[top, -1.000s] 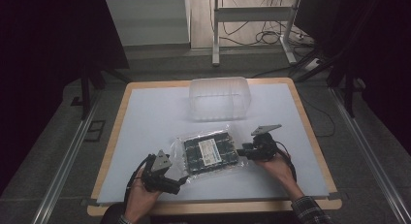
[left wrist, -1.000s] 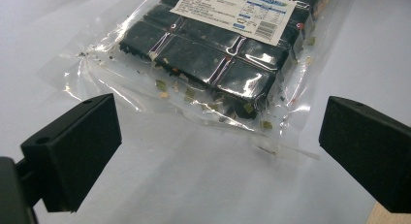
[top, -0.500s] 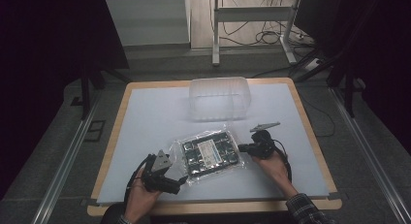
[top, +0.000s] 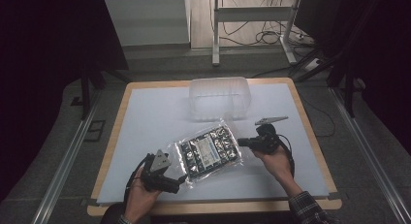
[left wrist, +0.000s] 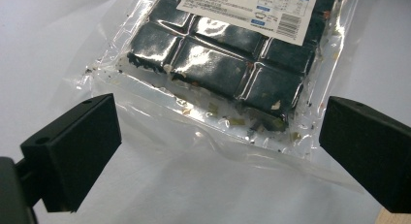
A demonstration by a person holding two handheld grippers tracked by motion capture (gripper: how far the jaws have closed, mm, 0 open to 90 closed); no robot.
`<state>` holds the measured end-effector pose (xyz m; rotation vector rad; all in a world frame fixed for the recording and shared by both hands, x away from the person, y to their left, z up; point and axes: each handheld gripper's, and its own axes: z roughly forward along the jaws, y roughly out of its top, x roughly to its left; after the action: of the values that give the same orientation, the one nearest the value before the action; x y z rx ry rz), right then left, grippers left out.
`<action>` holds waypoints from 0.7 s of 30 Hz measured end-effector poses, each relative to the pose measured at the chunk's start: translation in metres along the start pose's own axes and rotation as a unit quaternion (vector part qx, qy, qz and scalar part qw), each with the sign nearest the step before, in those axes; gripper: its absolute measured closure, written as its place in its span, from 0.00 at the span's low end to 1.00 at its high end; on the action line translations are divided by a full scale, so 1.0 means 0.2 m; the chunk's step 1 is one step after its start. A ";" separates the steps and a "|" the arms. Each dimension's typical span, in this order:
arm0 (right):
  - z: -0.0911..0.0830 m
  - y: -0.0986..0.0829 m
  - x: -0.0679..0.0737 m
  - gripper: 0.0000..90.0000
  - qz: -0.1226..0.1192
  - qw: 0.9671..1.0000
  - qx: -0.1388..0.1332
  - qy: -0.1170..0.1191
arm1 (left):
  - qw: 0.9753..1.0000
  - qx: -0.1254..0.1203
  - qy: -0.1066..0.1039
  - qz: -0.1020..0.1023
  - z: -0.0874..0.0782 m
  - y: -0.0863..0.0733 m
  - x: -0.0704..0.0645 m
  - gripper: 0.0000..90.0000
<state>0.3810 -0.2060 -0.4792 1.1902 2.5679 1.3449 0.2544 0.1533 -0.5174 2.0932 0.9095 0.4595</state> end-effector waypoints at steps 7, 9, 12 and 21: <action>-0.11 0.12 0.05 0.99 -0.017 1.000 -0.017 0.018 | 1.000 -0.009 0.005 -0.006 -0.01 0.00 0.01 0.01; -0.13 0.14 0.06 0.99 -0.021 0.999 -0.019 0.018 | 1.000 -0.013 0.004 -0.011 -0.01 0.00 0.01 0.00; -0.17 0.19 0.08 0.99 -0.027 0.999 -0.025 0.023 | 1.000 -0.020 0.000 -0.018 -0.02 0.00 0.02 0.00; -0.25 0.30 0.14 0.99 -0.048 0.997 -0.034 0.045 | 1.000 -0.025 0.000 -0.019 -0.02 0.00 0.02 0.00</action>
<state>0.3819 -0.2030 -0.3961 1.0060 2.5786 1.4840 0.2550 0.1591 -0.5148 2.0274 0.9259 0.4578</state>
